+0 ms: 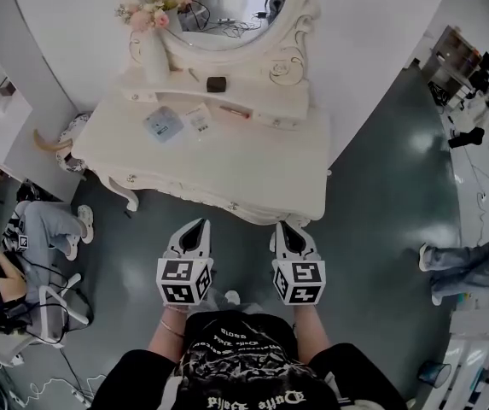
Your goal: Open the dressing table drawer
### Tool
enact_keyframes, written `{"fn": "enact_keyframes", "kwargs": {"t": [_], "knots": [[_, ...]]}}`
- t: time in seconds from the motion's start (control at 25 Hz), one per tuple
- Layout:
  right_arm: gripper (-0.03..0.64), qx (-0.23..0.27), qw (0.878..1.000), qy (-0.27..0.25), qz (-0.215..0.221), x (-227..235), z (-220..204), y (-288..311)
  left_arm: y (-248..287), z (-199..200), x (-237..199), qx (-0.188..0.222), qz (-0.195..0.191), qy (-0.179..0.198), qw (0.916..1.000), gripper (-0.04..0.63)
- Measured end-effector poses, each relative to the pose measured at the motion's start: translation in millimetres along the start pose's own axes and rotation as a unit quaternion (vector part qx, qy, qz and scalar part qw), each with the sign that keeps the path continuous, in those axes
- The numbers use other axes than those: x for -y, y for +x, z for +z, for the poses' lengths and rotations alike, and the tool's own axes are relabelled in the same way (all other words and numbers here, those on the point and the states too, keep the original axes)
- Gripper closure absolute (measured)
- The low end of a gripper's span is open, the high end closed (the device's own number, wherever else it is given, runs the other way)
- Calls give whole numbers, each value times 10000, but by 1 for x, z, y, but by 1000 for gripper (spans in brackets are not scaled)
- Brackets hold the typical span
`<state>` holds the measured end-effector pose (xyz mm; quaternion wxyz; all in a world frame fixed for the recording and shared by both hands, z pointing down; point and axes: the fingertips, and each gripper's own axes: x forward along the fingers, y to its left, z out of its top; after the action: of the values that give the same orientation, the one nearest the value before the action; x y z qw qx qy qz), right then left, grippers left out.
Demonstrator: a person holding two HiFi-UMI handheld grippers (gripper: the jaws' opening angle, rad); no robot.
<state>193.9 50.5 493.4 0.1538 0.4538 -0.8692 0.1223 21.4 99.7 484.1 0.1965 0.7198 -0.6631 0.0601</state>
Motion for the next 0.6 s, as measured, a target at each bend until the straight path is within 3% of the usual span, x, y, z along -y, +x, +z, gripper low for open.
{"fn": "enact_keyframes", "kwargs": {"t": [0.32,0.6], "knots": [[609,55,9999,111,-105,11,11,19,21,14,3,37,-155,105,9998,580],[609,-12,9995,206,-235,15,13,55,52,14,-20,-89,-254,156,9995,580]]}}
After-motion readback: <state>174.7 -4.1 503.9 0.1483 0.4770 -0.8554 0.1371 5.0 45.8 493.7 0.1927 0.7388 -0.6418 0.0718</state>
